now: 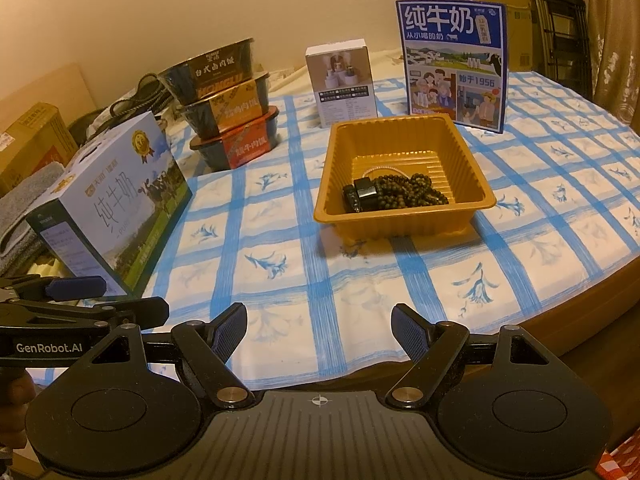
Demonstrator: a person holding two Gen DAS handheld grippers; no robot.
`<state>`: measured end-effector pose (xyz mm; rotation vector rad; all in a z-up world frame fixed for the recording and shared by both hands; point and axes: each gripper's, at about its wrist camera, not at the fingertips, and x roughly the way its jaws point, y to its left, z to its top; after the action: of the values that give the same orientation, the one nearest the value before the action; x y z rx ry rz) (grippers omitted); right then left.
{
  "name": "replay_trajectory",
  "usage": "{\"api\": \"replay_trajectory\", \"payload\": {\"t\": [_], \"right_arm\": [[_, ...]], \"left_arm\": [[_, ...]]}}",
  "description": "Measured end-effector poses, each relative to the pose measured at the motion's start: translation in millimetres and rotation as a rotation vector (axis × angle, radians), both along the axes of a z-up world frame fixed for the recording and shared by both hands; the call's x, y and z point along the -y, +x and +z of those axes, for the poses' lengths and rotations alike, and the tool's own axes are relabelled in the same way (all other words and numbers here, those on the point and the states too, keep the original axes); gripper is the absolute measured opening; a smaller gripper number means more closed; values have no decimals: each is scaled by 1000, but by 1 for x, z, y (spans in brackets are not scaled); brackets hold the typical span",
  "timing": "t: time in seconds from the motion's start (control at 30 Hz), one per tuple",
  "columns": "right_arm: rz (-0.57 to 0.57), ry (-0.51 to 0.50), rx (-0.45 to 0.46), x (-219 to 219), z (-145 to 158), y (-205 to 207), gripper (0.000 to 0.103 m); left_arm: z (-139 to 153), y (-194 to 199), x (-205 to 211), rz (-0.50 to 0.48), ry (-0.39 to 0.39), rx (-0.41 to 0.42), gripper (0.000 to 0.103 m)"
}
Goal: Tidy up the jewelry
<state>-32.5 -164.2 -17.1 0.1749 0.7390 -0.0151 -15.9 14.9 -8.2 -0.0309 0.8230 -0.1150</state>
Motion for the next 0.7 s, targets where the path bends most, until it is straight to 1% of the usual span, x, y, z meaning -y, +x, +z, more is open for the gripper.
{"api": "replay_trajectory", "payload": {"t": [0.7], "right_arm": [[0,-2,6,2,3,0,79]], "left_arm": [[3,2,5,-6,3,3,90]]}}
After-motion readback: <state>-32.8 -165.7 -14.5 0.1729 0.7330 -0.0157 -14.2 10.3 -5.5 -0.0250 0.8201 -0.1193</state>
